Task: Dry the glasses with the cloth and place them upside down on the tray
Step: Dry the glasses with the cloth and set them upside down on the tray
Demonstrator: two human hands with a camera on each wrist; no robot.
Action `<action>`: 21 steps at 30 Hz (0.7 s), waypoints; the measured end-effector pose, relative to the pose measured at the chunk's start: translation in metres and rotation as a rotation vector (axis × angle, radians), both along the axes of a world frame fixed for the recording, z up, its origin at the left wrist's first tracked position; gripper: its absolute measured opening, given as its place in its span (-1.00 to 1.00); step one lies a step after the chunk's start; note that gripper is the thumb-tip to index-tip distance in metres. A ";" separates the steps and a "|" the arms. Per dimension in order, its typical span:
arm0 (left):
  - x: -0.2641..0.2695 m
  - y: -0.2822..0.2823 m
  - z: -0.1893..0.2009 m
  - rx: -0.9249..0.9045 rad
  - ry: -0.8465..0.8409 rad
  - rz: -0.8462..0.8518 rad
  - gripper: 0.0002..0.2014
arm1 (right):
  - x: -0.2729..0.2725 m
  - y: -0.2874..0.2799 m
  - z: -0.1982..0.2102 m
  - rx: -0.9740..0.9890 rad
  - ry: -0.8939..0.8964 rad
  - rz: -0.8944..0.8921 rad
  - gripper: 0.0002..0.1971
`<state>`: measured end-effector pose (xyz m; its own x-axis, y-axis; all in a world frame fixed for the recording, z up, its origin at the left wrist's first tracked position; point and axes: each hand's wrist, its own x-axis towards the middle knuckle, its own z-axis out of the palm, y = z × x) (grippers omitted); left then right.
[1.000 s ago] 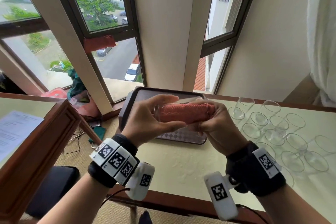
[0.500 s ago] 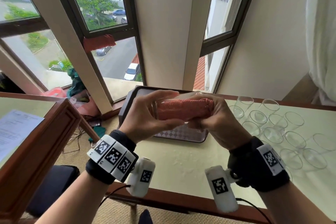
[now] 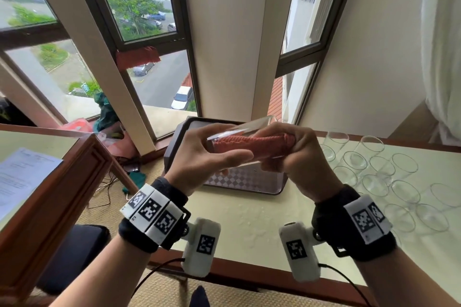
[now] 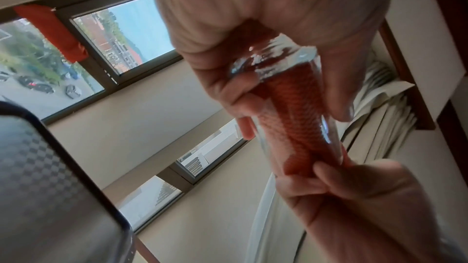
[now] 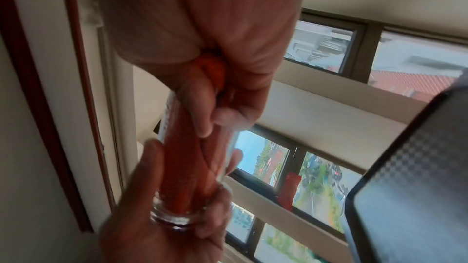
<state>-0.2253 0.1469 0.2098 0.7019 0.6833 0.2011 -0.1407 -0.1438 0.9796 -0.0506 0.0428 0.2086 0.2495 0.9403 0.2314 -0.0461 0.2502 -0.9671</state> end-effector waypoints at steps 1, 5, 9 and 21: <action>-0.001 0.000 0.001 0.046 -0.011 0.012 -0.20 | 0.001 0.000 0.001 -0.021 0.026 0.038 -0.40; -0.003 0.003 0.000 0.321 0.017 0.057 -0.23 | 0.003 -0.002 0.004 -0.011 0.067 0.150 -0.52; -0.001 0.003 -0.005 0.574 0.022 0.114 -0.27 | 0.000 -0.002 -0.001 0.046 0.154 0.108 -0.67; -0.005 0.003 0.003 0.209 0.049 0.017 -0.15 | -0.001 -0.001 -0.003 -0.013 0.029 0.043 -0.61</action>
<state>-0.2305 0.1503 0.2127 0.7026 0.6425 0.3058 -0.0897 -0.3464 0.9338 -0.0512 0.0420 0.2059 0.2154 0.9531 0.2126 -0.0842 0.2350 -0.9683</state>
